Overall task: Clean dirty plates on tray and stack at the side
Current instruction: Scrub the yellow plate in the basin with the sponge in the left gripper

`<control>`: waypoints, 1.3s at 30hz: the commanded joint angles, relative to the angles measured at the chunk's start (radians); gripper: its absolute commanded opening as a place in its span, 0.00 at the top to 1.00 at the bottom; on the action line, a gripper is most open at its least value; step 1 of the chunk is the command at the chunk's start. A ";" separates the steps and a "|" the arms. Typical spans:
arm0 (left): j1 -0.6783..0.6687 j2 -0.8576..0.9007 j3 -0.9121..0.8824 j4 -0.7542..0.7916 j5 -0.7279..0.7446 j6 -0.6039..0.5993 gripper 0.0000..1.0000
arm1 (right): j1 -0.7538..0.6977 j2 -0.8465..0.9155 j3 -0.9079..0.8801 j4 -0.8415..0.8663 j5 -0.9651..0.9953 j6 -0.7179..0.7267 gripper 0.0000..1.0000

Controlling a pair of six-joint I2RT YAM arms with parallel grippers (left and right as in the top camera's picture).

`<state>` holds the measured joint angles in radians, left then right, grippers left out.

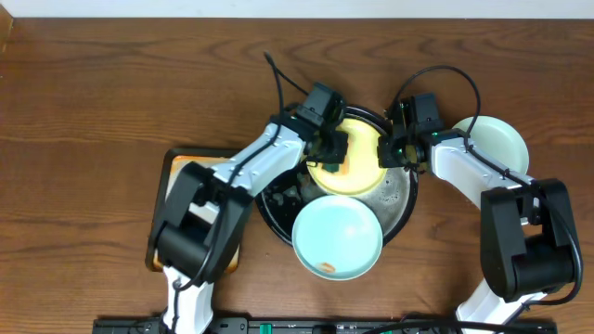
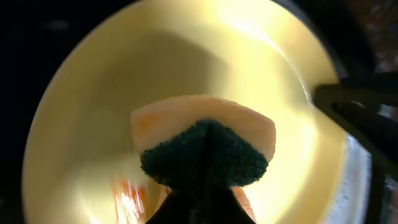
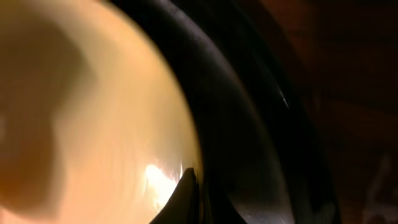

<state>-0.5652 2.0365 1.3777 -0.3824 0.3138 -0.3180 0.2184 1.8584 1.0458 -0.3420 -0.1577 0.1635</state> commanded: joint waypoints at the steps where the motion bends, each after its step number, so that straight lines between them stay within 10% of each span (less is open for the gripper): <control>1: 0.003 0.047 0.010 0.026 -0.068 -0.002 0.92 | -0.014 0.007 -0.008 -0.011 0.011 0.000 0.98; 25: 0.005 0.140 0.082 -0.227 -0.632 0.099 0.92 | -0.012 0.007 -0.008 -0.035 0.030 0.001 0.99; 39: 0.016 0.138 0.435 -0.589 -0.576 -0.022 0.92 | -0.012 0.007 -0.007 -0.044 0.068 0.019 0.99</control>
<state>-0.5846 2.1754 1.7405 -0.9234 -0.1921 -0.2993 0.2230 1.8576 1.0462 -0.3717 -0.1986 0.1791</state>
